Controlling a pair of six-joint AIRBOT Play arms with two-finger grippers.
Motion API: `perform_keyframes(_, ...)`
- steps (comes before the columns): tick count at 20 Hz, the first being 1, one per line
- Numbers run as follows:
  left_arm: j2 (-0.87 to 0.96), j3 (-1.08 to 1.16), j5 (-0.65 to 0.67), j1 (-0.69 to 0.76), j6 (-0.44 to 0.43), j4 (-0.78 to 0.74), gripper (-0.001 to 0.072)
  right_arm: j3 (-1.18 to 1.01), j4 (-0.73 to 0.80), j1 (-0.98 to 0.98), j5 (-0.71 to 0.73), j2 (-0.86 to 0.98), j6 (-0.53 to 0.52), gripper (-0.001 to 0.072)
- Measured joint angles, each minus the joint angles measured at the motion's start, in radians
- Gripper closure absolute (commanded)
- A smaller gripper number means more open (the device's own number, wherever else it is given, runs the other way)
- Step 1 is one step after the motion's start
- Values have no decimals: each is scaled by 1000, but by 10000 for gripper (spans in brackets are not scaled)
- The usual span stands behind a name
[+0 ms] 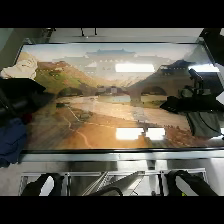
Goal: Fold the shirts.
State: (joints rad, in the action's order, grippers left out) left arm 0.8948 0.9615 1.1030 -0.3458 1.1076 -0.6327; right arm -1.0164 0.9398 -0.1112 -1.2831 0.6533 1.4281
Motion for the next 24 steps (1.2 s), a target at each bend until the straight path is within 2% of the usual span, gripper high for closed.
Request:
perform_keyframes(2,153,192,-58,-17,-2,-85,168,0,2,0,4,19,0,687)
perform_keyframes(3,255,319,-81,-24,-2,-134,3,0,2,0,12,31,0,681)
perform_keyframes(4,358,444,-98,-29,-2,-183,5,0,3,0,19,45,0,676)
perform_keyframes(5,476,586,-110,-32,-1,-238,5,0,3,0,27,61,0,568)
perform_keyframes(6,599,731,-117,-35,2,-291,5,0,3,0,33,78,0,340)
perform_keyframes(7,710,859,-124,-37,3,-337,5,0,3,0,37,95,0,241)
perform_keyframes(10,978,1085,-246,-39,9,-428,5,0,2,0,44,152,0,245)
perform_keyframes(13,1107,1030,-570,-31,-1,-468,6,0,-14,0,48,206,0,245)
perform_keyframes(15,1186,1019,-729,-27,-29,-480,6,0,-27,0,49,236,0,245)
perform_keyframes(20,1371,1094,-883,-31,-69,-494,6,0,-70,0,51,290,0,245)
perform_keyframes(24,1423,1088,-1001,-38,-74,-497,7,0,-95,0,51,317,0,245)
